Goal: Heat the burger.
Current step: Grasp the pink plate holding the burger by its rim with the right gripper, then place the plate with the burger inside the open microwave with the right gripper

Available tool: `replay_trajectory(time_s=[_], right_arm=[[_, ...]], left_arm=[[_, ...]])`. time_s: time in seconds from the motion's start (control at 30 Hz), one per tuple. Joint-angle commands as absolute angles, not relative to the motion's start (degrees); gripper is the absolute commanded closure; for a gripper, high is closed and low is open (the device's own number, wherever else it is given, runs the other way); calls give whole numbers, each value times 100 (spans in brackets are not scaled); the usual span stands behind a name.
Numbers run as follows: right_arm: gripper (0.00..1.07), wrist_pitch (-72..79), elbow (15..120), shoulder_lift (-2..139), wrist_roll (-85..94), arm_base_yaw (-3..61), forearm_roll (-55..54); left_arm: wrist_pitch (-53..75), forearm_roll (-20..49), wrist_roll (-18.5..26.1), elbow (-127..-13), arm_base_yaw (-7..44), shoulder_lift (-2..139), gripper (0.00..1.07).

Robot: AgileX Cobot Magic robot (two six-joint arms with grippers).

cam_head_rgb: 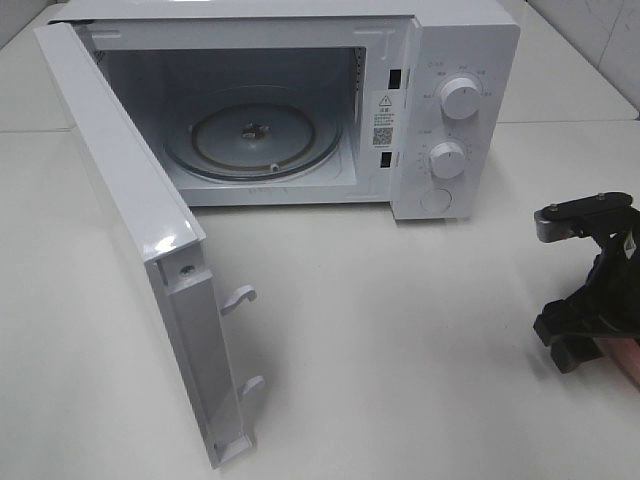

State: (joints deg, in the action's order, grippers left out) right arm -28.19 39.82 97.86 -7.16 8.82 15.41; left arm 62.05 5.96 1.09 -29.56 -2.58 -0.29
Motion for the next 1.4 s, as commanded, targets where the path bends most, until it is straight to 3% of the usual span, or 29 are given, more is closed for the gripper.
replay_trajectory(time_s=[0.03,0.3,0.33,0.37,0.4,0.47,0.5,1.07,1.4], right_arm=[[43,-2756,3976,9866,-756,848,1627],[65,-2796,3976,9952,-1289,848,2028],[77,-2813,3976,9952,-1421,848,2149],[77,-2813,3976,9952,-1421,848,2149],[90,-2807,3976,9952,-1438,848,2177],[94,-2807,3976,9952,-1438,848,2177],[105,-2807,3976,9952,-1438,848,2189],[107,-3128,3982,9815,-1507,865,2338],[107,-3730,3982,9133,-2527,865,3346]], left_arm=[[6113,584,120,-2945,-218,-103,7],[6113,584,120,-2945,-218,-103,7],[6113,584,120,-2945,-218,-103,7],[6113,584,120,-2945,-218,-103,7],[6113,584,120,-2945,-218,-103,7],[6113,584,120,-2945,-218,-103,7],[6113,584,120,-2945,-218,-103,7],[6113,584,120,-2945,-218,-103,7],[6113,584,120,-2945,-218,-103,7]])
